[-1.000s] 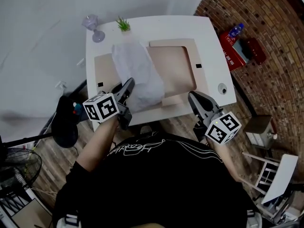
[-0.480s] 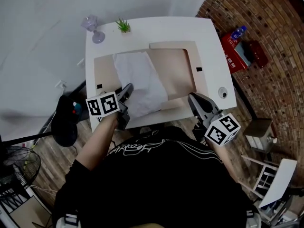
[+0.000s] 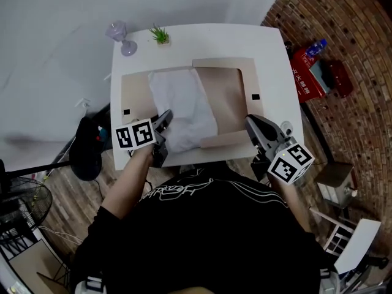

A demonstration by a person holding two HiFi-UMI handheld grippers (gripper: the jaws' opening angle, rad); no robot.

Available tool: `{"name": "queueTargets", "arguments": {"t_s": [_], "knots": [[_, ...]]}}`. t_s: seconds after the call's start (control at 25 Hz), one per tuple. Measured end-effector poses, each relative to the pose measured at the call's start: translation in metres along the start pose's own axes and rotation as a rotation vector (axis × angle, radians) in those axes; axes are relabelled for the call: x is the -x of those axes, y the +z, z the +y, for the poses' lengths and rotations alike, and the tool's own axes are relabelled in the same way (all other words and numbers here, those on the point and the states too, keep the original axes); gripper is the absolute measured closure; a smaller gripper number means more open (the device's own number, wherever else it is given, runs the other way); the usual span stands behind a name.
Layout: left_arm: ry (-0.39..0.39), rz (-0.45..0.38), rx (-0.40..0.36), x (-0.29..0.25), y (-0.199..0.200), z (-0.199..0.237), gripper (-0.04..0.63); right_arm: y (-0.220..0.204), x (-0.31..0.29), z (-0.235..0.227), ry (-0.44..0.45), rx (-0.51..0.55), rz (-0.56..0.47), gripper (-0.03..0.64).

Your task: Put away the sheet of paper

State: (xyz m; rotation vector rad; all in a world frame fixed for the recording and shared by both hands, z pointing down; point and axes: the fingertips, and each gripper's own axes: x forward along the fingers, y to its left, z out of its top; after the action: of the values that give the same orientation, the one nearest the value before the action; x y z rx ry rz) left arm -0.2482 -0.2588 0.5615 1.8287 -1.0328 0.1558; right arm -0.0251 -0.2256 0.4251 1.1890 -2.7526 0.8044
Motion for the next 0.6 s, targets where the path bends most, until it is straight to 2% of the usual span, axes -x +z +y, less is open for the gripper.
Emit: {"name": "queueTargets", "arguments": {"t_s": [0.28,0.6], "knots": [[0.039,0.021,0.013,-0.022,-0.007,-0.007,0.561,0.009,0.004,-0.010,0.051,-0.015,0.013,0.614],[0.060,0.048,0.028,-0.047,-0.013,-0.011,0.561,0.021,0.023,-0.029,0.039,-0.005,0.013,0.614]]}}
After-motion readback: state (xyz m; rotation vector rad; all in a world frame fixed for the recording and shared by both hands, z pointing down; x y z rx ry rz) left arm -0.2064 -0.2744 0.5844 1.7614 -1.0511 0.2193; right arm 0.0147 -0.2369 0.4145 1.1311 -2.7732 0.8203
